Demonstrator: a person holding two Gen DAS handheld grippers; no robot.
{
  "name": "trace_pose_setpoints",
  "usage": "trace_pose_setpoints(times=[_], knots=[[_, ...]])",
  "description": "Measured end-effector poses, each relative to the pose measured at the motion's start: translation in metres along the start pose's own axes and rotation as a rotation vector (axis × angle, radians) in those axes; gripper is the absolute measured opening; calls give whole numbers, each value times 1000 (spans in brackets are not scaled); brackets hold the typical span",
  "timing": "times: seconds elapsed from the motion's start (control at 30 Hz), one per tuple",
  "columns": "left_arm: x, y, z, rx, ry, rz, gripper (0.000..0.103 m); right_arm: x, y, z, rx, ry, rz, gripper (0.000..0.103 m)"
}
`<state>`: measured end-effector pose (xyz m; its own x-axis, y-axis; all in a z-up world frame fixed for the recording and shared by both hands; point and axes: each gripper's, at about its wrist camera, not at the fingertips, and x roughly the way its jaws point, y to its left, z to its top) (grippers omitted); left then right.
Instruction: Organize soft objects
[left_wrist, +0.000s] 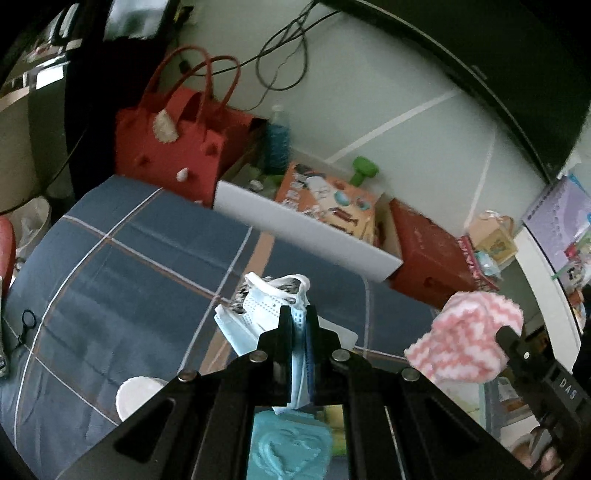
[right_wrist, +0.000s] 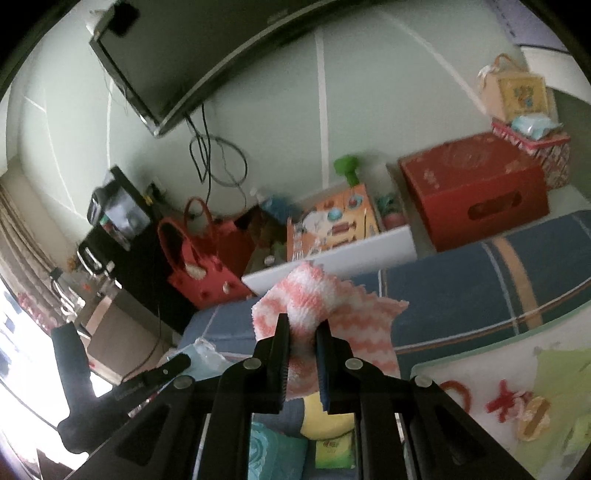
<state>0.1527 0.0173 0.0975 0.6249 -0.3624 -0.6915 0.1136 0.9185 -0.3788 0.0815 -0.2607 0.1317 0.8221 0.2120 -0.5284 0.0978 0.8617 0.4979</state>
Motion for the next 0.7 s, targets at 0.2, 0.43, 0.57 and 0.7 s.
trace_pose_setpoints(times=[0.2, 0.43, 0.57, 0.7], knots=[[-4, -20, -3, 29, -1, -49, 5, -38, -18, 11, 28, -95, -53, 14], [-1, -59, -14, 86, 14, -115, 5, -78, -62, 19, 111, -176, -170, 14], [9, -94, -27, 148, 45, -167, 5, -100, -90, 20, 161, -213, -256, 14], [21, -128, -44, 204, 81, -225, 5, -113, -121, 19, 209, -224, -359, 14]])
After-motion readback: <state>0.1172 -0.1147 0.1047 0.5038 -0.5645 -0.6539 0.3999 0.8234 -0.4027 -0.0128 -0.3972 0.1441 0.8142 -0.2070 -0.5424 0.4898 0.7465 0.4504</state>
